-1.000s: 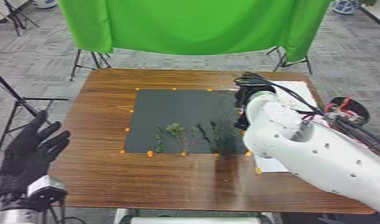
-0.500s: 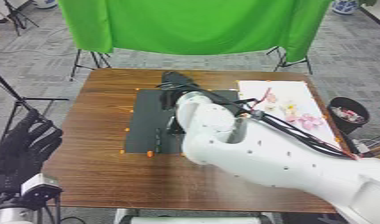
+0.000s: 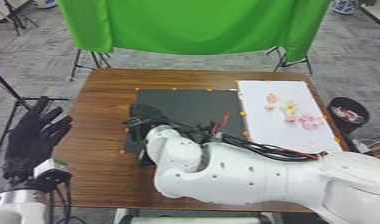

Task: Arrange flowers

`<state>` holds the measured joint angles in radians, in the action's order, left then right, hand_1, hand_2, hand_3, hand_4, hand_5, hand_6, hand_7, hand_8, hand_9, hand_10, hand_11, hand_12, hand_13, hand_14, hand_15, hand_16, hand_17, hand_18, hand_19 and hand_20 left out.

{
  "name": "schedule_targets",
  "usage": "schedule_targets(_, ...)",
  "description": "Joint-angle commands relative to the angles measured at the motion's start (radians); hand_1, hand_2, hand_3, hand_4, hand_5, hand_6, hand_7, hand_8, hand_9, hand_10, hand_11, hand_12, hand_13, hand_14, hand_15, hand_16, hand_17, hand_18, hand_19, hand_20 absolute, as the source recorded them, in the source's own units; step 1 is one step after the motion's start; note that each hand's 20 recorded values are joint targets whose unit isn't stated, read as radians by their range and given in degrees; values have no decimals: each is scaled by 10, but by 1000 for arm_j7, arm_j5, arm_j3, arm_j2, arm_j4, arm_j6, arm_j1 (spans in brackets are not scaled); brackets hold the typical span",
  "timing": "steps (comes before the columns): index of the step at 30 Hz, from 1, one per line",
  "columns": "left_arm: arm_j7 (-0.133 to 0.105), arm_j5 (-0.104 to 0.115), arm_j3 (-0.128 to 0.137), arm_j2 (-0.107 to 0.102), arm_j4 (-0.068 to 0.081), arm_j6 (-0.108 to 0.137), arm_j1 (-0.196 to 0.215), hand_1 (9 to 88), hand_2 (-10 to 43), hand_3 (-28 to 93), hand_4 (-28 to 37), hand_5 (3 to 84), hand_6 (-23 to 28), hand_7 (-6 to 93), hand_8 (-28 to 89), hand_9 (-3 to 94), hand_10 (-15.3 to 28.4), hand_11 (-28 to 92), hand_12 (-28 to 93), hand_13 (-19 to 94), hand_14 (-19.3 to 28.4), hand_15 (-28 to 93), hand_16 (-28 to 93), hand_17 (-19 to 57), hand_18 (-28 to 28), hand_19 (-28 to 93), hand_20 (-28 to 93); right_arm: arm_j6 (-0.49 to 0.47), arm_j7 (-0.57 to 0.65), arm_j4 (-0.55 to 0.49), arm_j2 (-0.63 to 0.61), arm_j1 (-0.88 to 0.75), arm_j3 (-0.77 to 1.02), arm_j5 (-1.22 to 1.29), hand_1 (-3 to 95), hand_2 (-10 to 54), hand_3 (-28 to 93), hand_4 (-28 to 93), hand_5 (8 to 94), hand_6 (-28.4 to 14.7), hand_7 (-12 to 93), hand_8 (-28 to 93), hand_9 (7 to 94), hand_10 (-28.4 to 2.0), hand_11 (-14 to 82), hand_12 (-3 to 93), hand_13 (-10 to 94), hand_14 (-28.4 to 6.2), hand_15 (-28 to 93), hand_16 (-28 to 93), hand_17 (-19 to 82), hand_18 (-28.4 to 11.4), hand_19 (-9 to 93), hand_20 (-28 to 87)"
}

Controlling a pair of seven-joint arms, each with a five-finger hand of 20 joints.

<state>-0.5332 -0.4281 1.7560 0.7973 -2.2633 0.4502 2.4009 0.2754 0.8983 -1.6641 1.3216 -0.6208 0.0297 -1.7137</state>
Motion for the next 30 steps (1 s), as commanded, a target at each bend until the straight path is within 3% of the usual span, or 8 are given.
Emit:
schedule_targets(1, 5, -13, 5, -5, 0, -24, -19, 304, 75, 634, -204, 316, 67, 85, -78, 263, 172, 240, 110, 179, 255, 531, -115, -92, 258, 493, 43, 45, 23, 45, 21, 55, 14, 36, 624, -95, 737, -278, 755, -14, 348, 118, 925, -67, 91, 325, 893, -14, 504, 203, 613, -87, 932, 268)
schedule_targets(4, 32, -30, 11, 10, -2, -31, -27, 304, 75, 634, -205, 316, 67, 85, -78, 263, 172, 240, 110, 179, 256, 531, -115, -92, 258, 493, 42, 31, 22, 47, 29, 50, 26, 37, 622, -95, 735, -280, 753, -11, 349, 114, 926, -65, 89, 323, 890, -14, 509, 201, 612, -87, 932, 273)
schedule_targets(6, 24, -27, 6, 4, 1, -33, -33, 304, 75, 633, -206, 316, 67, 85, -78, 263, 172, 240, 110, 179, 255, 531, -115, -92, 258, 493, 42, 21, 17, 46, 29, 53, 27, 48, 622, -95, 734, -280, 752, -10, 347, 112, 926, -65, 89, 324, 889, -13, 511, 200, 611, -87, 932, 275)
schedule_targets(9, 33, -34, -2, 5, 8, -42, -56, 304, 75, 634, -205, 316, 67, 85, -78, 263, 173, 240, 110, 179, 254, 530, -115, -92, 257, 493, 41, -17, 3, 48, 26, 55, 30, 67, 621, -95, 732, -280, 753, -11, 342, 105, 925, -65, 86, 323, 885, -13, 515, 197, 607, -88, 932, 283)
schedule_targets(11, 26, -30, -3, 1, 8, -39, -56, 304, 75, 634, -205, 316, 67, 85, -78, 263, 172, 240, 110, 179, 255, 531, -115, -92, 257, 493, 41, -89, -35, 49, 18, 46, 45, 90, 620, -95, 732, -279, 753, -11, 333, 98, 921, -67, 86, 326, 878, -12, 520, 199, 596, -92, 932, 291)
schedule_targets(12, 22, -28, -10, -6, 15, -43, -69, 304, 75, 634, -205, 316, 67, 85, -78, 263, 173, 240, 110, 179, 255, 531, -115, -92, 257, 493, 42, -86, -37, 50, 14, 53, 37, 94, 619, -95, 731, -278, 751, -12, 330, 97, 919, -67, 84, 325, 874, -12, 521, 201, 592, -95, 932, 295)
schedule_targets(18, -12, -4, -24, -28, 20, -38, -69, 305, 75, 634, -205, 316, 67, 85, -79, 263, 173, 240, 110, 179, 255, 532, -115, -91, 257, 493, 41, -61, -18, 71, 14, 80, -5, 91, 612, -95, 722, -278, 744, -10, 323, 90, 914, -66, 83, 324, 866, -11, 520, 206, 580, -97, 932, 300)
schedule_targets(30, -21, 0, -33, -34, 23, -41, -81, 305, 75, 635, -204, 316, 67, 85, -79, 263, 174, 240, 110, 179, 255, 532, -115, -92, 256, 492, 42, -133, -14, 76, 15, 62, 33, 122, 586, -95, 720, -281, 729, -8, 316, 75, 909, -70, 82, 319, 860, -14, 520, 200, 576, -100, 932, 297)
